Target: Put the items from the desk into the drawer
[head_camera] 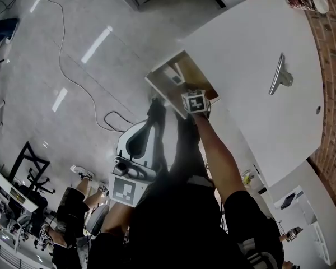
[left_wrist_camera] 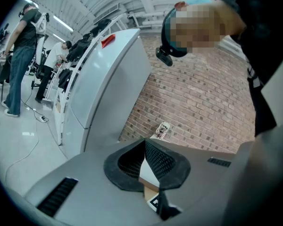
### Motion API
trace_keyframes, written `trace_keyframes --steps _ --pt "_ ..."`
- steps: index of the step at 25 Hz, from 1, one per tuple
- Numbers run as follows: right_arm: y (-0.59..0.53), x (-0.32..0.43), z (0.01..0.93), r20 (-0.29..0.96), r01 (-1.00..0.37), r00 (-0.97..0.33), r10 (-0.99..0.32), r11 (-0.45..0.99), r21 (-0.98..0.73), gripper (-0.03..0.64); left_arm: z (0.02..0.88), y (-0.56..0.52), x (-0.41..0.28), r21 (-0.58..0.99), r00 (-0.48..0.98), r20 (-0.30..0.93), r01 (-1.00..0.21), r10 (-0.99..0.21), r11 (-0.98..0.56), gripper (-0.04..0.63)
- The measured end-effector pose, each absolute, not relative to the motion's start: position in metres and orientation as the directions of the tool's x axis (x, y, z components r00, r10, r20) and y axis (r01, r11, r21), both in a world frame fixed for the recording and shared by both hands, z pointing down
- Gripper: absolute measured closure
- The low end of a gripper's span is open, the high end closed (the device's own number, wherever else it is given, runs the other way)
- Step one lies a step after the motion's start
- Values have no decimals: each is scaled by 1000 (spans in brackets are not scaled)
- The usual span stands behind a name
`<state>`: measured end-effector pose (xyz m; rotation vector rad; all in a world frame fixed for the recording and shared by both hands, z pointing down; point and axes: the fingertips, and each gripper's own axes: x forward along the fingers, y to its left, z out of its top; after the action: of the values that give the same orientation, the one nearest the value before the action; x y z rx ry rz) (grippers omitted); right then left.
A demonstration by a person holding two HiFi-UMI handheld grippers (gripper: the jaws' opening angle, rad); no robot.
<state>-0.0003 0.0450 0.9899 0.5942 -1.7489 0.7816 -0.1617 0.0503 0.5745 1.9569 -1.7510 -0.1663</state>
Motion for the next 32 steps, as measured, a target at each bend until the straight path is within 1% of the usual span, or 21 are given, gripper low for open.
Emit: trace_keyframes --steps 6,10,14,17,19,22,24,25,32 --pt "42 6 1029 967 -721 -253 12 664 -197 555 603 57 -160 444 167 280 -895 -945 -27 591" --pt "41 3 1037 970 -713 -242 15 675 -188 555 613 61 -160 449 165 299 -894 -940 -14 591" --pt "43 3 1059 970 -683 -244 -5 710 -169 554 620 63 -159 460 155 306 -888 -940 3 591" --pt "41 -1 1052 973 -694 -233 -5 701 -162 551 621 63 -157 465 152 300 -885 -942 5 591" --pt "42 1 1049 974 -709 -229 -8 686 -161 526 620 64 -157 468 153 298 -884 -942 5 591" --pt "42 3 1049 970 -709 -242 -24 687 -160 515 617 66 -156 468 155 294 -884 -943 0 591" --pt "43 2 1036 970 -712 -242 -24 683 -161 523 612 67 -155 466 158 289 -885 -944 -5 591" --pt "43 3 1030 970 -712 -243 -28 684 -159 537 609 68 -154 464 159 286 -886 -945 -8 591" --pt "41 1 968 952 -710 -291 -95 688 -148 588 580 66 -147 438 171 250 -898 -953 -46 591"
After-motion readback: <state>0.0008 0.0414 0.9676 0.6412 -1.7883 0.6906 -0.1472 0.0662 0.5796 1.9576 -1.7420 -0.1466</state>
